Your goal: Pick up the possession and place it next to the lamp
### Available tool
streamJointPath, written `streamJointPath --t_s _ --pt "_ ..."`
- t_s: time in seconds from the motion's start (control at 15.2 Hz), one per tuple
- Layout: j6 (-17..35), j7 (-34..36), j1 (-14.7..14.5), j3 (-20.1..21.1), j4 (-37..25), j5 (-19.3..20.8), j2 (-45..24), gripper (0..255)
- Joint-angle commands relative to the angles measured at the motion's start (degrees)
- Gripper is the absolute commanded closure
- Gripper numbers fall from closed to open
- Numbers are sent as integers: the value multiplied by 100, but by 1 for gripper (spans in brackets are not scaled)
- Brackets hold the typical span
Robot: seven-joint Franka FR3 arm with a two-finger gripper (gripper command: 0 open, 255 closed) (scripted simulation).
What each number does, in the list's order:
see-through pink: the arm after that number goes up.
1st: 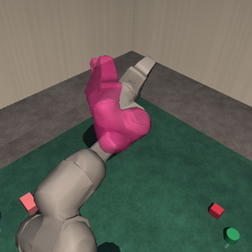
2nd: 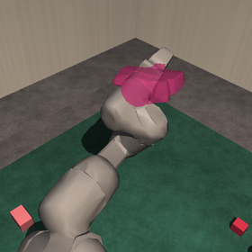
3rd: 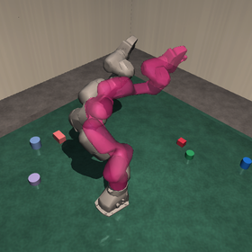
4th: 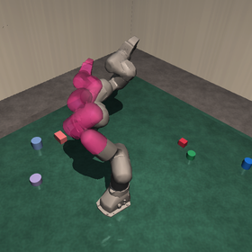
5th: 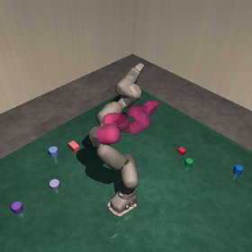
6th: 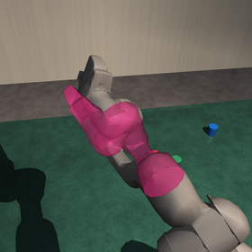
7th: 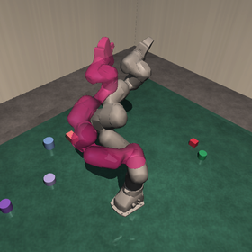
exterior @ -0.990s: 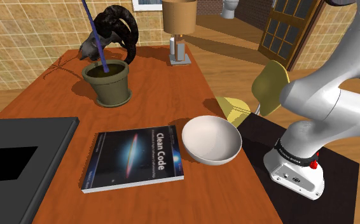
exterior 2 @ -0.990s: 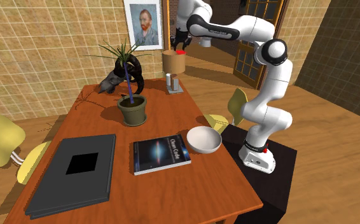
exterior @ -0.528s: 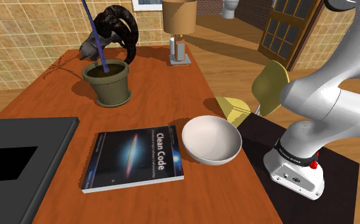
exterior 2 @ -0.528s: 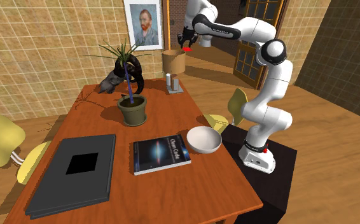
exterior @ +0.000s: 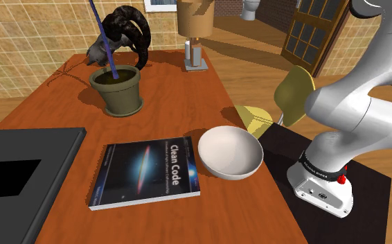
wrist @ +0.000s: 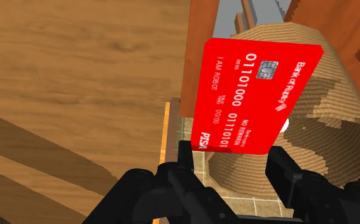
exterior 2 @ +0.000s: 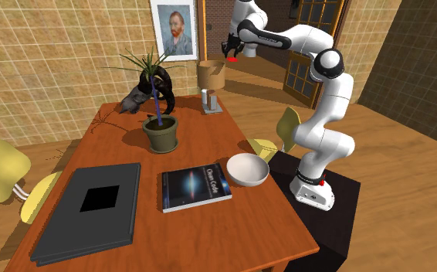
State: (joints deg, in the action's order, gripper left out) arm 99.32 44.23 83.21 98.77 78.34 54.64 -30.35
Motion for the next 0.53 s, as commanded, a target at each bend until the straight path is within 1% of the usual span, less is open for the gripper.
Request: streamJointPath --t_s 0.0,0.46 --pt "118 60 117 48 184 34 -42 255" --pt "546 361 570 256 925 177 -184 255"
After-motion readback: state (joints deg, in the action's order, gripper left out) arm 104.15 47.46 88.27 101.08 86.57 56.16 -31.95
